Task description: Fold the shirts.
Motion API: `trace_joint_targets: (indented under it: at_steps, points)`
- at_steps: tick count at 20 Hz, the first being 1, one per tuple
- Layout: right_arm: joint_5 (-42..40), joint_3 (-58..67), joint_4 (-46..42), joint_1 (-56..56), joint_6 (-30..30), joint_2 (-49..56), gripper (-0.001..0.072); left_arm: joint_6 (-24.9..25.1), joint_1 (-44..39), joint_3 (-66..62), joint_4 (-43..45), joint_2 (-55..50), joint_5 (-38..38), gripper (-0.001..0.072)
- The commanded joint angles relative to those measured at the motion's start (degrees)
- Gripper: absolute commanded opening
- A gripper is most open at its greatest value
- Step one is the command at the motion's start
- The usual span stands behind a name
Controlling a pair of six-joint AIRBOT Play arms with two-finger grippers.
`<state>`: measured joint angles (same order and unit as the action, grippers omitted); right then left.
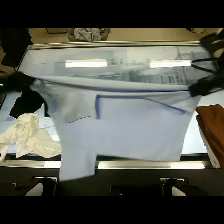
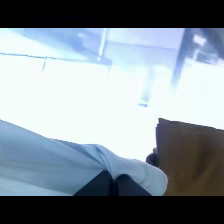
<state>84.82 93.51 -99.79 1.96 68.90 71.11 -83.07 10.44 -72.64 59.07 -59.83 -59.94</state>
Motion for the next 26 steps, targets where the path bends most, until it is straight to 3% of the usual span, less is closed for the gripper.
trace_joint_targets:
  at_steps: [1, 4, 7, 8, 9, 10, 11, 12, 14, 16, 19, 20, 26]
  points:
    - [-11.2, -1.3, 9.0, 0.0, 2.5, 17.4, 0.0053, 3.4, -4.9, 6.1, -1.3, -15.8, 6.7, 0.0032]
    - [-18.1, -1.3, 16.6, 0.0, 5.5, 23.7, 0.0051, 4.3, -7.2, 3.8, -5.1, -24.2, 10.7, 0.0033]
    - [-25.3, -1.3, 16.9, 0.0, 8.1, 25.4, 0.0053, 4.3, -8.4, 1.6, -6.2, -27.2, 11.6, 0.0037]
    - [-25.5, -1.3, 16.9, 0.0, 8.1, 25.2, 0.0092, 4.3, -8.3, 1.1, -6.1, -27.3, 11.5, 0.0151]
    - [-24.3, -0.9, 16.9, 0.5, 7.7, 24.7, 0.0291, 4.3, -7.8, 0.1, -6.0, -27.2, 10.6, 0.0469]
    - [-21.6, -0.1, 17.0, 1.8, 5.8, 23.7, 0.0509, 4.2, -6.5, -1.7, -5.2, -27.1, 7.2, 0.0720]
    - [-17.9, 0.9, 17.2, 3.6, 2.6, 22.5, 0.0563, 4.2, -4.5, -4.5, -3.3, -27.1, 1.3, 0.0700]
    - [-13.0, 1.9, 17.7, 6.2, -1.0, 21.2, 0.0566, 2.8, -2.2, -7.1, -0.3, -27.1, -5.4, 0.0694]
    - [-1.4, 2.2, 19.5, 12.4, -6.7, 19.1, 0.0566, -0.2, 1.8, -8.4, 6.0, -26.9, -16.7, 0.0586]
    - [10.3, 1.1, 20.1, 17.7, -9.0, 18.9, 0.0565, -0.7, 4.2, -3.8, 9.1, -26.0, -23.4, 0.0587]
    - [15.0, -6.6, 20.3, 21.0, -10.2, 17.1, 0.0566, 2.5, 4.3, 9.4, 7.9, -23.1, -21.0, 0.0586]
    - [13.4, -10.4, 20.1, 21.0, -10.3, 15.5, 0.0568, 4.5, 4.1, 13.0, 6.4, -22.5, -19.8, 0.0586]
    - [5.1, -22.8, 19.6, 21.0, -10.9, 11.6, 0.0577, 4.7, 1.1, 20.3, 2.9, -22.7, -9.9, 0.0583]
